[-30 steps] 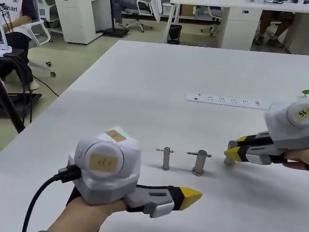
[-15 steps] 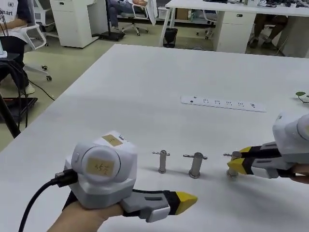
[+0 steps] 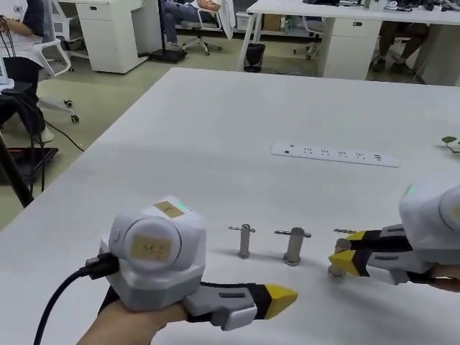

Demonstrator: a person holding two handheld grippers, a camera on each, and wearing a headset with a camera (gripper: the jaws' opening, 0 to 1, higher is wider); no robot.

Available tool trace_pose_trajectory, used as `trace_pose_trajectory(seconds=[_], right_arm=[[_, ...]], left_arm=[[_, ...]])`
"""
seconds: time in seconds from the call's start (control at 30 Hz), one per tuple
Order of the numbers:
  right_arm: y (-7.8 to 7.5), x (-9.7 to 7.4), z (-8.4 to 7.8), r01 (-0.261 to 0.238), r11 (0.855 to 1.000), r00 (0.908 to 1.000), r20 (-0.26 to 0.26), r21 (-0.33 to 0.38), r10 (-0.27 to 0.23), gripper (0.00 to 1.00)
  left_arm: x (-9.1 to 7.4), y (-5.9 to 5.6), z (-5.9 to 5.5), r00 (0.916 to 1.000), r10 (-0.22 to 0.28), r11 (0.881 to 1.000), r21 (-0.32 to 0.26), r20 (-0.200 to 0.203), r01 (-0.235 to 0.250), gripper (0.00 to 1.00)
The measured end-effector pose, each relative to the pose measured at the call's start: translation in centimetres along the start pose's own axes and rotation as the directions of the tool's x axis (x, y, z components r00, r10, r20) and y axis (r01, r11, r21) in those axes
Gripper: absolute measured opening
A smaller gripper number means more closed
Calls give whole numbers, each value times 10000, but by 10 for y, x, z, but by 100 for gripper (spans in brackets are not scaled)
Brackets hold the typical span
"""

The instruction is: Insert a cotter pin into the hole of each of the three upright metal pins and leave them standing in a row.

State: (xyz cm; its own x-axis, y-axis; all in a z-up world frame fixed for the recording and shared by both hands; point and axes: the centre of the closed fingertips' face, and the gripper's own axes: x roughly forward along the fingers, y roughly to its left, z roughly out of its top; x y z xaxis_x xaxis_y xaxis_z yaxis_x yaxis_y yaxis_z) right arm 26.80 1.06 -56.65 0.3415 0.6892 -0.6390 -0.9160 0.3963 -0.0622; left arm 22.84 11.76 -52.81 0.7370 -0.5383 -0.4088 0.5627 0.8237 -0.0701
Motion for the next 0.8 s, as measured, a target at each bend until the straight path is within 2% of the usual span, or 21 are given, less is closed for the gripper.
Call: trace_pose_trajectory(seconds=[0.23, 0.67, 0.8], right_arm=[[16, 9, 0, -212, 9996, 9998, -35, -190, 211, 8], [30, 17, 3, -435, 9989, 9988, 205, -167, 438, 8], [33, 18, 3, -515, 9987, 9982, 318, 53, 513, 8]], left_arm=[[0, 0, 0, 10000, 7, 10000, 87, -49, -7, 99], [0, -1, -1, 10000, 7, 9999, 103, -95, -6, 99], [0, -1, -1, 9999, 4, 9999, 127, -116, -3, 99]])
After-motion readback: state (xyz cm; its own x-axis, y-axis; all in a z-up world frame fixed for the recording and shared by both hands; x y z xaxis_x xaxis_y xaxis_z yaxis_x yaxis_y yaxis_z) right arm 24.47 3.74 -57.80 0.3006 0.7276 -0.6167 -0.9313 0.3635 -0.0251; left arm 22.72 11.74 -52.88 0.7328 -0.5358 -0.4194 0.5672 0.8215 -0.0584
